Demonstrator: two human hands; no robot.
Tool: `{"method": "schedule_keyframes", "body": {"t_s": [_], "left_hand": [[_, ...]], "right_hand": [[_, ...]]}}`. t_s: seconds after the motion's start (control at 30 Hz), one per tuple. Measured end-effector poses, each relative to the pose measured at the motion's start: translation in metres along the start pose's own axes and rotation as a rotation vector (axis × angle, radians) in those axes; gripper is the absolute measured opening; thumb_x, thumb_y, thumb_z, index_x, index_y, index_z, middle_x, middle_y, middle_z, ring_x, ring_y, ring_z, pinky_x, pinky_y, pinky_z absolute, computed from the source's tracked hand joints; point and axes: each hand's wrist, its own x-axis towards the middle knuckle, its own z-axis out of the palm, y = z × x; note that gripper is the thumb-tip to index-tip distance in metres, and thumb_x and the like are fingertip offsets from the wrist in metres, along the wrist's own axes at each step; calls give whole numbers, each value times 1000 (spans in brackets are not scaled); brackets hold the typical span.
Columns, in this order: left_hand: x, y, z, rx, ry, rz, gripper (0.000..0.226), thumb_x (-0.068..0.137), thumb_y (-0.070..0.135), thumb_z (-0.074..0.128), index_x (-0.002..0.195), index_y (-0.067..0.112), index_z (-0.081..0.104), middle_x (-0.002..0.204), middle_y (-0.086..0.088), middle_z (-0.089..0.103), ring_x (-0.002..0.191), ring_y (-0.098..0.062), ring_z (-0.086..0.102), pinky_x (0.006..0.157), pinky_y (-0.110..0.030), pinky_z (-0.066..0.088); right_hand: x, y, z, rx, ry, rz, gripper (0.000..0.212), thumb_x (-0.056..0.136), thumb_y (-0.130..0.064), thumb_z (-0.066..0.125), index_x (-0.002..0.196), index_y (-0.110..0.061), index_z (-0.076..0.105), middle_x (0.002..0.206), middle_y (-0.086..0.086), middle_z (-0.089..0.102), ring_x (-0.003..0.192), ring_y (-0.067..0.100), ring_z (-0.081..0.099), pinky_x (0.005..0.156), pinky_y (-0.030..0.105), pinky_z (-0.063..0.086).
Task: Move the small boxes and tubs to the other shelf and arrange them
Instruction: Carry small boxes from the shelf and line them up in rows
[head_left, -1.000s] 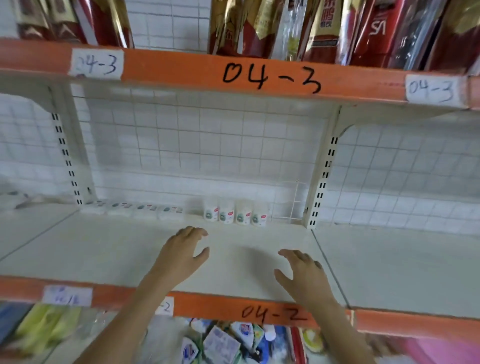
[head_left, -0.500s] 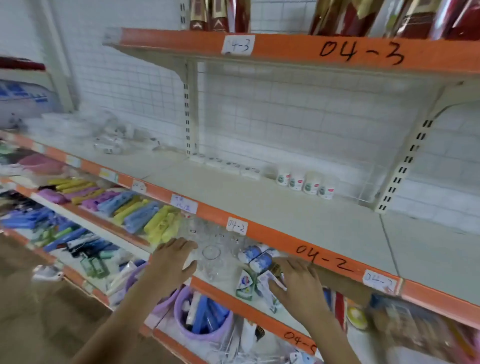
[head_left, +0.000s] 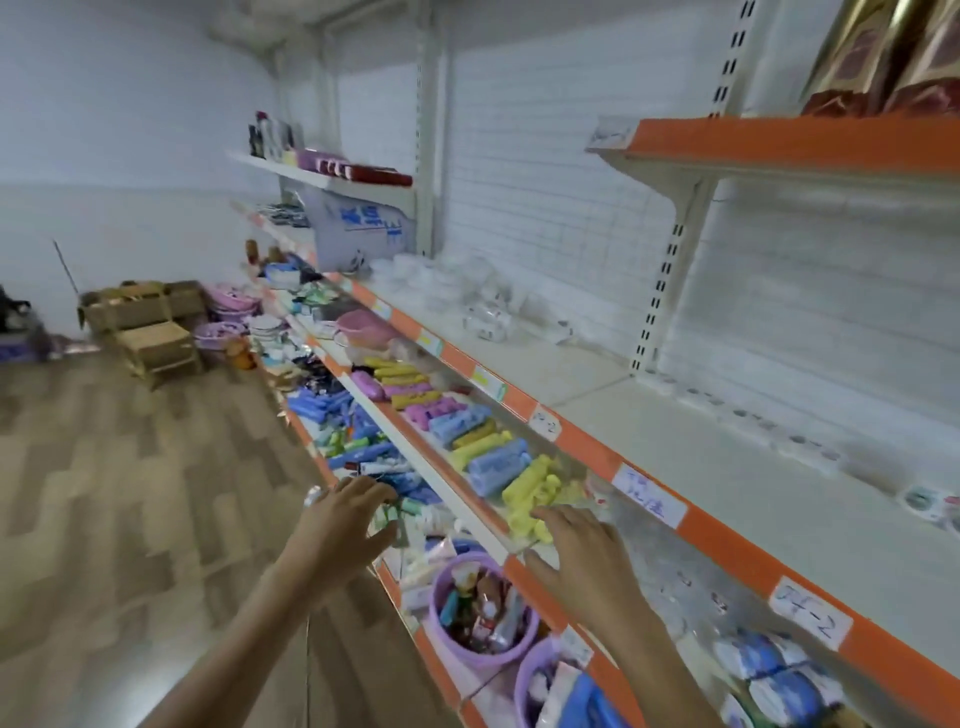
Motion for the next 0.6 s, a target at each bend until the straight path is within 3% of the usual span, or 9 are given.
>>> {"method": "schedule_keyframes", "body": {"t_s": [0.17, 0.3, 0.6], "left_hand": [[51, -72, -9, 1, 33, -9, 46, 80, 47, 44, 114, 21, 61, 111, 2, 62, 108, -21, 56, 86, -35, 47], [96, -119, -13, 21, 24, -16, 38, 88, 39, 54, 124, 24, 54, 125, 5, 55, 119, -16, 48, 95, -31, 40], [201, -167, 8, -17, 2, 15, 38, 90, 40, 51, 126, 26, 51, 124, 8, 53, 116, -10, 47, 91, -23, 38]], "right_hand": [[86, -30, 15, 104, 62, -13, 44, 91, -44, 46, 131, -25, 44, 133, -10, 50, 122, 11, 45, 98, 30, 35], [143, -48, 25, 154, 66, 9, 43, 92, -41, 45, 133, -27, 42, 135, -13, 46, 124, 8, 43, 102, 27, 34], [261, -36, 40, 132, 89, 14, 43, 90, -40, 48, 131, -28, 43, 132, -12, 47, 120, 11, 45, 96, 25, 35]]}}
